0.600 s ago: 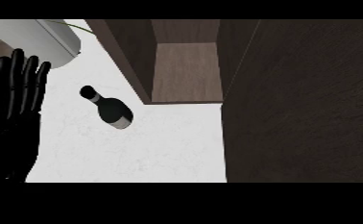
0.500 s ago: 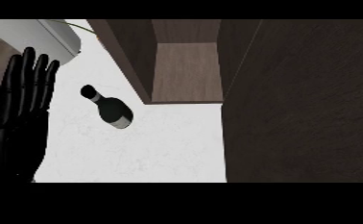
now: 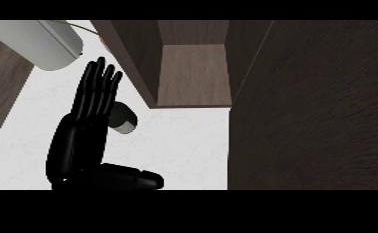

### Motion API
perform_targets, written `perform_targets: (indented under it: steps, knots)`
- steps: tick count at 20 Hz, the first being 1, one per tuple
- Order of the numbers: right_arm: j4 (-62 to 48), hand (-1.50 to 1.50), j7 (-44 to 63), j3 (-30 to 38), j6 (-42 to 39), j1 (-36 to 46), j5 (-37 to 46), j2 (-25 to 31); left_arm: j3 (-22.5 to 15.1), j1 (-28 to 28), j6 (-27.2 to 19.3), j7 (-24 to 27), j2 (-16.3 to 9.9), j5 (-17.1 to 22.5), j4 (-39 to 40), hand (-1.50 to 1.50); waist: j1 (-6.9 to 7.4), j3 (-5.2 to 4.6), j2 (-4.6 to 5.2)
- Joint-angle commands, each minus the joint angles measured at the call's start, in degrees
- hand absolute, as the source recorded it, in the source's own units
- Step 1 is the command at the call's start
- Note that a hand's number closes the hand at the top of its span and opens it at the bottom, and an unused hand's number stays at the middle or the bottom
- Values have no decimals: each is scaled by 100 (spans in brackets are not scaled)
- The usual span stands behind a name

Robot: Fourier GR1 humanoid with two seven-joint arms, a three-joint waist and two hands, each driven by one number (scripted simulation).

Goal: Pick up the wine, place it into the cabinet and close the cabinet

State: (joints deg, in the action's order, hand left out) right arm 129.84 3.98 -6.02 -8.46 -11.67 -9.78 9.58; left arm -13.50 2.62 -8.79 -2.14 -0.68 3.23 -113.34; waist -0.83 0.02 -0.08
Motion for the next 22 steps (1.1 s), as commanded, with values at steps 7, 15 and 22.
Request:
perform_targets:
  steps: [7, 15, 22]
  knots:
    - [1055, -150, 1556, -146, 91, 263, -351, 101, -1212, 313, -1254, -1122, 67, -310, -808, -150, 74, -1, -1]
    - [1368, -150, 2109, -189, 279, 518, -261, -40, -1869, 500, -2023, -1685, 68, -909, -1204, -150, 76, -1, -4]
    - [1460, -150, 2191, 202, 181, 551, -549, -9, -1335, 833, -2140, -2434, 67, -1072, -1573, -150, 61, 1, -4]
